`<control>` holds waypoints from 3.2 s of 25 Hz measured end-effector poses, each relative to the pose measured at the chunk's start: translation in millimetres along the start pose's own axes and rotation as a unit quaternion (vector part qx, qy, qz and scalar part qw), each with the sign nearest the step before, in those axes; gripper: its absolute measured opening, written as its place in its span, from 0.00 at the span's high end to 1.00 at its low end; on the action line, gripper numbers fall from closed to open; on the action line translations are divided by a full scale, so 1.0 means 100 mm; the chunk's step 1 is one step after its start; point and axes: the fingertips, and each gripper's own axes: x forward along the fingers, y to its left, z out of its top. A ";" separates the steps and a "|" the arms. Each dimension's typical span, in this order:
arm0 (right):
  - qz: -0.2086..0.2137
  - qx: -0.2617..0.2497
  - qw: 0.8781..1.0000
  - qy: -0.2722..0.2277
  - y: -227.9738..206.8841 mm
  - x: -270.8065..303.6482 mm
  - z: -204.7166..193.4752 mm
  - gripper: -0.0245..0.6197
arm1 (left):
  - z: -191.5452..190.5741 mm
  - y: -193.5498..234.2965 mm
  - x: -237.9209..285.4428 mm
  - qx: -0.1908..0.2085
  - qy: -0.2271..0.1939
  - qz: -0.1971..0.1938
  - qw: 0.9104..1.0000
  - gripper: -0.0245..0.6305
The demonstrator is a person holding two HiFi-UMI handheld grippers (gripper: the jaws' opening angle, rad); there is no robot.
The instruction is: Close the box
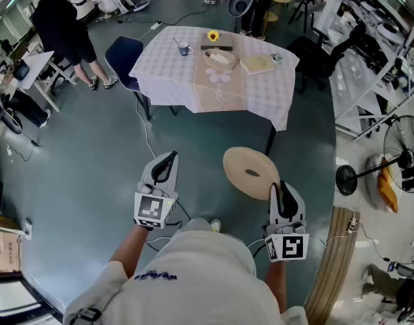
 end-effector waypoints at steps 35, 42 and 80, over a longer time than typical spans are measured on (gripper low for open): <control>0.002 0.042 0.999 0.003 -0.41 0.23 -0.04 0.85 | 0.10 -0.03 0.31 -0.031 0.010 0.005 0.999 0.96; 0.014 0.078 0.997 0.004 -0.41 0.41 -0.07 0.85 | -0.04 0.08 0.10 -0.032 0.028 0.035 0.999 0.96; 0.036 0.059 0.996 0.053 -0.73 2.82 0.00 0.85 | -0.26 1.43 1.97 -0.084 0.031 0.039 0.995 0.96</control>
